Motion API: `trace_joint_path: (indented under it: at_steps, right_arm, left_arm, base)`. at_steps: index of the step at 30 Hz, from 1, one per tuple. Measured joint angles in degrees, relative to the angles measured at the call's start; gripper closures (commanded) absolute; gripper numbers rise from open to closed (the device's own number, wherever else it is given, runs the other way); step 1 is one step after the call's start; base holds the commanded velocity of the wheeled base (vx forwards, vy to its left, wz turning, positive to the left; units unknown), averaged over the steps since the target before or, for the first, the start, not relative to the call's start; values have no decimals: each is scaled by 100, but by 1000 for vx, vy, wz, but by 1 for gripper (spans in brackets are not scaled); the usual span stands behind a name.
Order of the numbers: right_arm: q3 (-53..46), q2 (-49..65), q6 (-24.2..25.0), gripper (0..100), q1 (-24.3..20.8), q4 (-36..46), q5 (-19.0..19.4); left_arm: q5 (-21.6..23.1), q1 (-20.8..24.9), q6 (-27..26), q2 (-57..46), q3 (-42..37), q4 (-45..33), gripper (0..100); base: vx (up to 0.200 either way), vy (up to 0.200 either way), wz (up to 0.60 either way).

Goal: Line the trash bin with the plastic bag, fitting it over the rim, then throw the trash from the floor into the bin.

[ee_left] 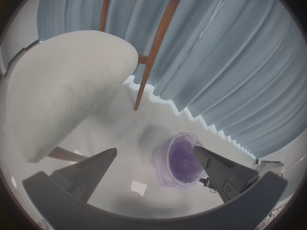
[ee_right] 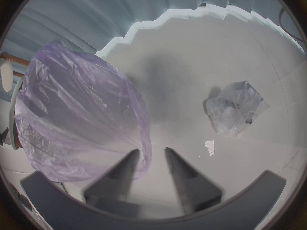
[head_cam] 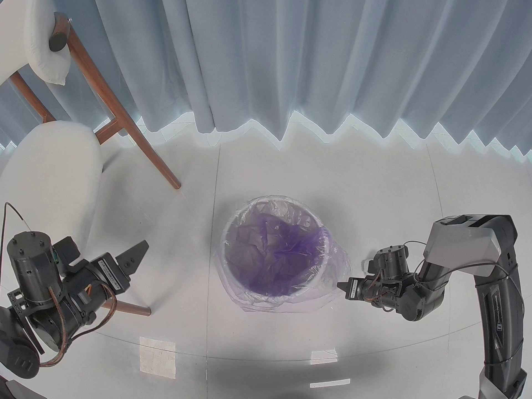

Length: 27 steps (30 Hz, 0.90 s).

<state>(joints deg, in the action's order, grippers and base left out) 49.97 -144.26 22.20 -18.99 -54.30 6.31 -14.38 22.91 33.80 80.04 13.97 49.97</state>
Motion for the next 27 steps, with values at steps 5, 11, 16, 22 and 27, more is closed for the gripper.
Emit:
trace_joint_path:
  at_steps: [5, 11, 16, 22, 27]
  right_arm:
    - [-317, 347, 46, 0, 6, -11, 68]
    - [-1191, 1207, 73, 0, 9, -91, 219]
    - [-2164, 2075, 73, 0, 43, -551, 252]
    - [-3055, 3224, 38, 0, 364, -1265, 263]
    - [-3539, 4201, 22, 0, 918, -1473, 263]
  left_arm:
    - [51, 291, -107, 30, -149, 1, 0]
    - [115, 444, -288, 46, -311, 50, 0]
    - [152, 455, -472, 5, -441, 140, 0]
    - [541, 145, -857, -221, -595, 211, 0]
    - [801, -133, -1022, -505, -681, 223, 0]
  base:
    - [0, 0, 0]
    - [0, 0, 0]
    - [0, 0, 0]
    - [0, 0, 0]
    - [0, 0, 0]
